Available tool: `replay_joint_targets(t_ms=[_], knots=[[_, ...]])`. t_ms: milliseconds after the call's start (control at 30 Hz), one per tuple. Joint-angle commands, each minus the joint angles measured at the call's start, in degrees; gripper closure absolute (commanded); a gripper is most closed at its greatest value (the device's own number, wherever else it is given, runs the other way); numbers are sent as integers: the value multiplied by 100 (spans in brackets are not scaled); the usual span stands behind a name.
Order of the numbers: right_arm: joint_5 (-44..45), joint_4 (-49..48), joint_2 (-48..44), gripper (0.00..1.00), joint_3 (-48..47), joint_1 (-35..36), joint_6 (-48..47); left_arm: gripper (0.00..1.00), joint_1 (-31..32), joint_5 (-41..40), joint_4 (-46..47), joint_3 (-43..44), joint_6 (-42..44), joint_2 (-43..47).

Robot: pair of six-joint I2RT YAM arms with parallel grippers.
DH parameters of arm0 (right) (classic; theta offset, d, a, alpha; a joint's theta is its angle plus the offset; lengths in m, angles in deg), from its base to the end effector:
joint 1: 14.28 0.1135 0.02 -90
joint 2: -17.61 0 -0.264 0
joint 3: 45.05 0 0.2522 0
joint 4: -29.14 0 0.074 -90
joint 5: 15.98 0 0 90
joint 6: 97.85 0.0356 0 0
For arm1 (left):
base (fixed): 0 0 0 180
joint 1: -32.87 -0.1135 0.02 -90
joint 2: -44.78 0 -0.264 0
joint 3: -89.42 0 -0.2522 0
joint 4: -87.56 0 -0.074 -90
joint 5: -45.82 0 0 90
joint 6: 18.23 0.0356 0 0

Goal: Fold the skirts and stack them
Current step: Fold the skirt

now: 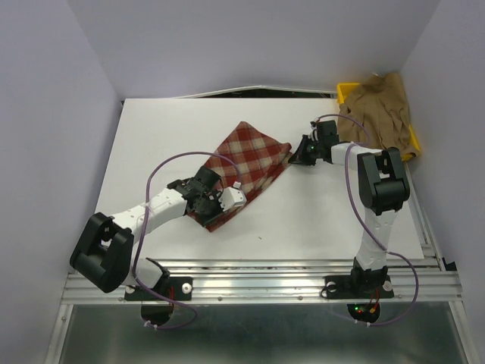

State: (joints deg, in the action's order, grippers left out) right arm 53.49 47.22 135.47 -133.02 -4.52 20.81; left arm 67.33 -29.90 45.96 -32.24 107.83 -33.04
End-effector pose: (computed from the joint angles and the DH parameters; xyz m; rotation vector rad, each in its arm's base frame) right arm 0.4255 0.0859 0.1415 0.2355 2.4594 0.7331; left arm 0.2049 -0.1513 0.1925 1.5797 2.0879 -0.3183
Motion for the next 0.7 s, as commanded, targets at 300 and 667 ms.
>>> replay_joint_targets(t_ms=[300,667], knots=[[524,131,246,99,-295,-44,-212,100,43,119,-512,-90,315,250],[542,201,272,99,-374,-44,-274,100,44,206,-767,-54,508,206]])
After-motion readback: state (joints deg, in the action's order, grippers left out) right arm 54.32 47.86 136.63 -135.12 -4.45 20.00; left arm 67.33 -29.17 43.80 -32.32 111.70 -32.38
